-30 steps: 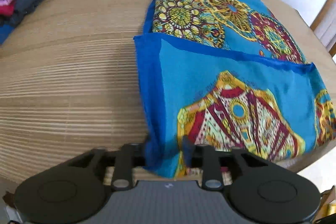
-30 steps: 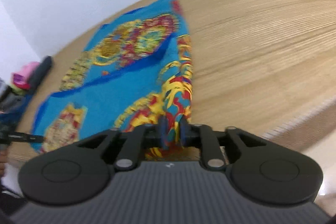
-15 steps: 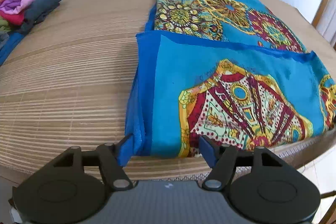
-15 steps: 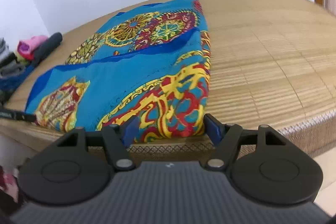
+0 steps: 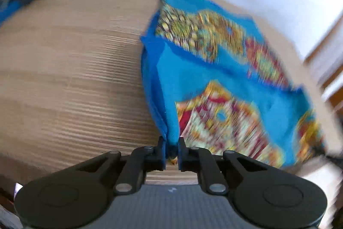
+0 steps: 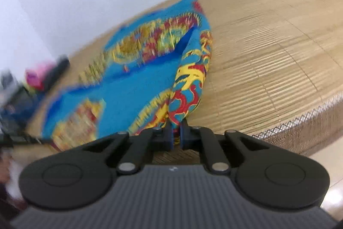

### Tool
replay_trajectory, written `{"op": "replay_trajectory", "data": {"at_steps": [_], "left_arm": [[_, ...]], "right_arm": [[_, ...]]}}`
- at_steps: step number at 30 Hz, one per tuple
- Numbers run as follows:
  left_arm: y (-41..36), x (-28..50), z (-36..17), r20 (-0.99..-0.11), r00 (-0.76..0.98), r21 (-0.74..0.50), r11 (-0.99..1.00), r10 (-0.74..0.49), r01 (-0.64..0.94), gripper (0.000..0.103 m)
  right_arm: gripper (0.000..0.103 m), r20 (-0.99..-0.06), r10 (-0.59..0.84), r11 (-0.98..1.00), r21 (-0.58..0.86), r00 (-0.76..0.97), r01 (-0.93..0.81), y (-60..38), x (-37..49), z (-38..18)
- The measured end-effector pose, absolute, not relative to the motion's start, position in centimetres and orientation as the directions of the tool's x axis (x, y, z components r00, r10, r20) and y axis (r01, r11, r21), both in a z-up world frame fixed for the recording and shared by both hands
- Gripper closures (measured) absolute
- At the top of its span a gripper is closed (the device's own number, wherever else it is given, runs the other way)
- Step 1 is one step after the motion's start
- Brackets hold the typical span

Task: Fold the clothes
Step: 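Grasp the folded scarf edge with both grippers and lift it, then fold the scarf over and release it with both grippers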

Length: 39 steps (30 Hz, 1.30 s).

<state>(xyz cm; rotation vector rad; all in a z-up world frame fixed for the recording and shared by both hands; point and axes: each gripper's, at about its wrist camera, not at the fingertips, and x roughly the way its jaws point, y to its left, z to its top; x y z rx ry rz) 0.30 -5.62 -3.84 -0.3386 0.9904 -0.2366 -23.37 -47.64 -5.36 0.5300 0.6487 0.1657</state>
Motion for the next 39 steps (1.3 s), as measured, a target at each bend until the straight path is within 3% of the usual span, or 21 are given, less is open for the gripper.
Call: {"op": "replay_trajectory", "data": {"at_steps": [7, 11, 18, 22, 24, 27, 29, 32, 36, 39], "left_arm": [[-3.7, 5.1, -0.7, -0.711, 0.58, -0.534, 0.842, -0.398, -0.077, 0.092], [-4.7, 9.4, 1.7, -0.689, 0.618, -0.538, 0.838, -0.378, -0.088, 0.092], [-7.5, 19.5, 5.2, -0.651, 0.68, -0.467, 0.884, -0.337, -0.008, 0.092], [-10.1, 27.2, 3.5, -0.694, 0.667, -0.373, 0.928, -0.27, -0.012, 0.09], [-11.5, 30.0, 2.3, -0.72, 0.66, -0.295, 0.956, -0.214, -0.011, 0.084], [-12.2, 31.6, 1.3, -0.731, 0.652, -0.234, 0.972, -0.199, 0.034, 0.079], [-12.7, 32.6, 0.6, -0.738, 0.648, -0.193, 0.979, -0.188, 0.064, 0.079], [-13.4, 34.2, -0.3, -0.748, 0.641, -0.13, 0.985, -0.171, 0.11, 0.073], [-14.6, 34.7, -1.1, -0.753, 0.626, -0.089, 0.974, -0.204, 0.21, 0.063], [-16.1, 34.1, -2.5, -0.769, 0.593, -0.081, 0.957, -0.239, 0.28, 0.054]], "right_arm": [[0.094, -0.391, 0.363, 0.67, 0.74, 0.845, 0.055, -49.8, -22.0, -2.1], [0.094, -0.351, 0.353, 0.58, 0.809, 0.867, 0.092, -50.2, -19.4, -0.9], [0.094, -0.303, 0.297, 0.61, 0.79, 0.906, 0.064, -50.2, -11.4, 2.5], [0.091, -0.36, 0.238, 0.695, 0.712, 0.902, 0.101, -49.4, -4.7, 2.1], [0.09, -0.419, 0.206, 0.755, 0.642, 0.884, 0.129, -48.6, -0.7, 1.0], [0.073, -0.544, 0.11, 0.85, 0.485, 0.831, 0.205, -47.6, 4.8, -1.7], [0.072, -0.604, 0.021, 0.892, 0.371, 0.797, 0.257, -47.1, 6.9, -3.1], [0.072, -0.613, -0.073, 0.911, 0.28, 0.786, 0.303, -46.3, 6.9, -3.2], [0.069, -0.545, 0.024, 0.956, 0.259, 0.838, 0.14, -44.5, 4.5, -1.8], [0.069, -0.575, 0.088, 0.98, 0.196, 0.813, 0.033, -42.4, 5.2, -2.4]]}}
